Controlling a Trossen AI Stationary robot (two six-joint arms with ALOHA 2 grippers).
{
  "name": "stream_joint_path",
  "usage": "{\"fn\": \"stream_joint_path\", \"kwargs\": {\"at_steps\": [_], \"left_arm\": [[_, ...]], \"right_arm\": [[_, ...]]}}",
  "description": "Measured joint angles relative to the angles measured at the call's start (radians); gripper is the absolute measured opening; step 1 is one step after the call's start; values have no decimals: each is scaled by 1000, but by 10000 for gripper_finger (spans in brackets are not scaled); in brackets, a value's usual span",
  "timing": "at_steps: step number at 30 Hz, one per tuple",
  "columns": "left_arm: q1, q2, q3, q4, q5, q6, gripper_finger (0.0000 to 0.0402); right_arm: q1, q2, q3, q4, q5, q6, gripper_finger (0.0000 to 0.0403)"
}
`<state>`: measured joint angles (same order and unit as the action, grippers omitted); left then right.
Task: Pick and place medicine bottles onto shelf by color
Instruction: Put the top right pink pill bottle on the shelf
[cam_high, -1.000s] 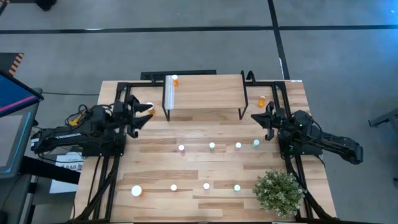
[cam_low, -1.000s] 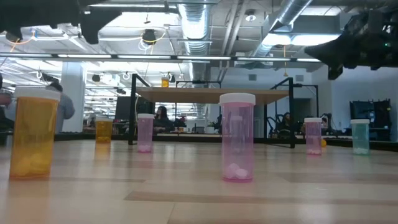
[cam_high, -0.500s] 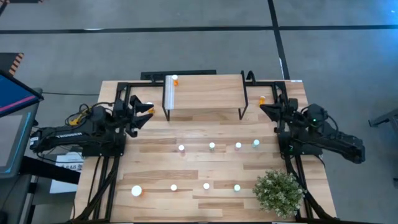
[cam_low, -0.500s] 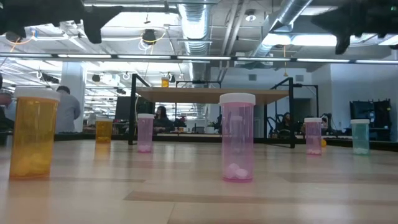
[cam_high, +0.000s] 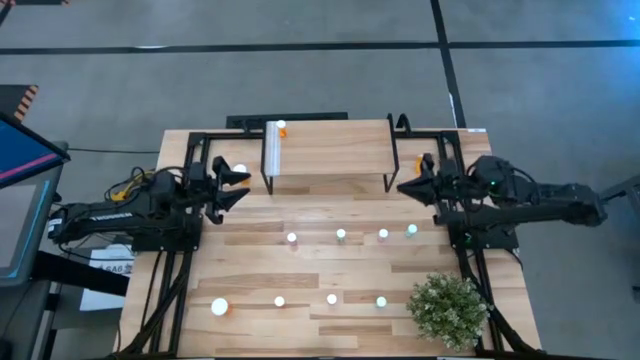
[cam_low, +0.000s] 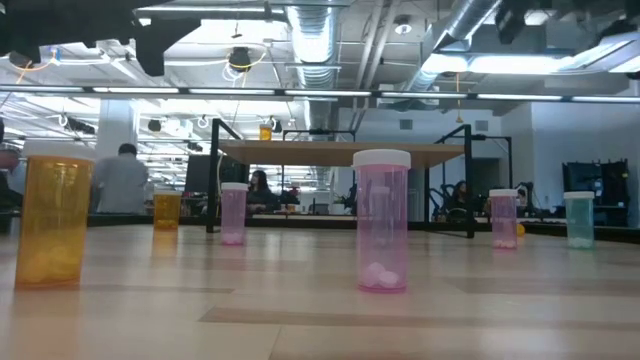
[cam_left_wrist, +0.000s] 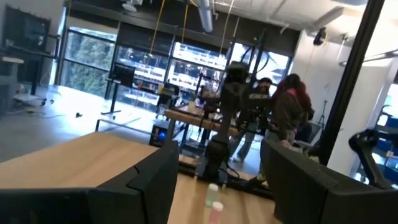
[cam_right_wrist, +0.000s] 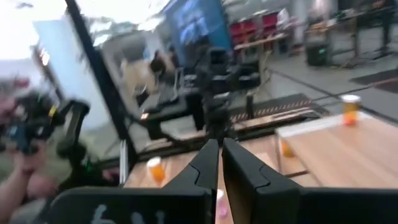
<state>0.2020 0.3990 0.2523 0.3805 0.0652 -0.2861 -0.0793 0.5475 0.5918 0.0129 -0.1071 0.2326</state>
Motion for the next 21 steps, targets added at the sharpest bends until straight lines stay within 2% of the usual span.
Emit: {"fn": "stream_joint_path", "kwargs": {"at_steps": [4, 9, 13, 17, 21], "left_arm": [[0, 1, 0, -26, 2, 5, 215], [0, 1, 0, -65, 2, 11, 215], [0, 1, 0, -88, 2, 11, 215], [0, 1, 0, -86, 4, -12, 215], [0, 1, 0, -87, 5, -15, 215]], "right_arm": [[94, 93, 85, -140, 91, -9, 47], [190, 200, 159, -343, 208, 52, 47], [242, 290, 206, -509, 213, 163, 47], [282, 367, 211, -571, 207, 220, 47], [298, 445, 211, -595, 138, 224, 48]]}}
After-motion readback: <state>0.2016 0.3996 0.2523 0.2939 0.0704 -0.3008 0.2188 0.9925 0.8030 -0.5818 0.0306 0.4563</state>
